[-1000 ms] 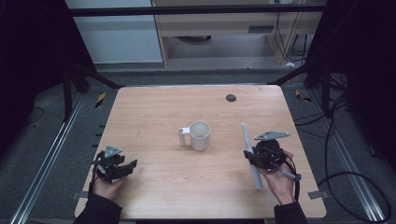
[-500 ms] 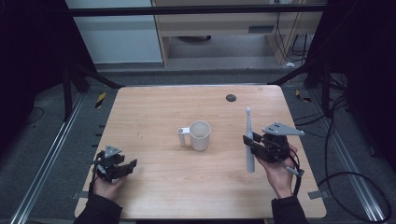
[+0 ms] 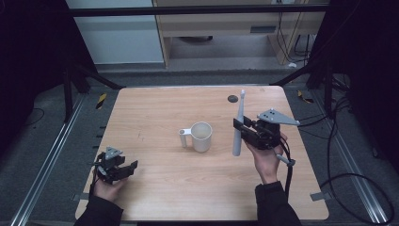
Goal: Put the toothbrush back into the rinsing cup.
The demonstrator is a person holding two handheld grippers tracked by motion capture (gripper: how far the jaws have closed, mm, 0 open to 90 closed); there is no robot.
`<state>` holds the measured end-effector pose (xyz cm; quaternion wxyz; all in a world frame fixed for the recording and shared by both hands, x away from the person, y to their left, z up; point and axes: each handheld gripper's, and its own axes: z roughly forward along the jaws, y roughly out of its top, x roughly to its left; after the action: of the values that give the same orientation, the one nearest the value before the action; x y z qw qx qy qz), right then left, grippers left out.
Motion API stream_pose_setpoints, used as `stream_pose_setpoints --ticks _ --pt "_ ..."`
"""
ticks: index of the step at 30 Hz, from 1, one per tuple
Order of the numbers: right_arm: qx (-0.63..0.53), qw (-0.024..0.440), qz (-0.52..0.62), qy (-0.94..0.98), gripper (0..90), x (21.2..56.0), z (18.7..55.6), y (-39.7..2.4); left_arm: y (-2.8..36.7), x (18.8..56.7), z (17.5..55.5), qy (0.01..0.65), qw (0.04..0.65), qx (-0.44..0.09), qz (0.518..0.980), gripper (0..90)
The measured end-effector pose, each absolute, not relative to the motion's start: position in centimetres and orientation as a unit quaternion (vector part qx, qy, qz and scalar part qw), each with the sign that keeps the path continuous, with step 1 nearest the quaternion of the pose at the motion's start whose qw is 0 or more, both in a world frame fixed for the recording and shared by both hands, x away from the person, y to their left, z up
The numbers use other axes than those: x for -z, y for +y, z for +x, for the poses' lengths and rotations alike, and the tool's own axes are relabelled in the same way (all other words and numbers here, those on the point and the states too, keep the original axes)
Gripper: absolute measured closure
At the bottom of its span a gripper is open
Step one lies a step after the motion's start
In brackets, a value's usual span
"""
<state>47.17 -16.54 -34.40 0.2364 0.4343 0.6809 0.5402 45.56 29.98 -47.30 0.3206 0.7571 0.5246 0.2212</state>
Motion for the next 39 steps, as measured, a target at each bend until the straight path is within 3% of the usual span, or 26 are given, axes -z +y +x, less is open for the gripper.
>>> stream_pose_setpoints --ticks 25,39 --pt "-0.606 0.220 0.425 0.636 67.9 33.2 51.3 -11.6 30.1 47.3 45.7 0.523 0.323 -0.226 0.756 40.7" --pt "-0.612 0.211 0.426 0.632 67.8 34.4 53.6 -8.7 30.1 47.3 45.7 0.523 0.325 -0.226 0.755 40.9"
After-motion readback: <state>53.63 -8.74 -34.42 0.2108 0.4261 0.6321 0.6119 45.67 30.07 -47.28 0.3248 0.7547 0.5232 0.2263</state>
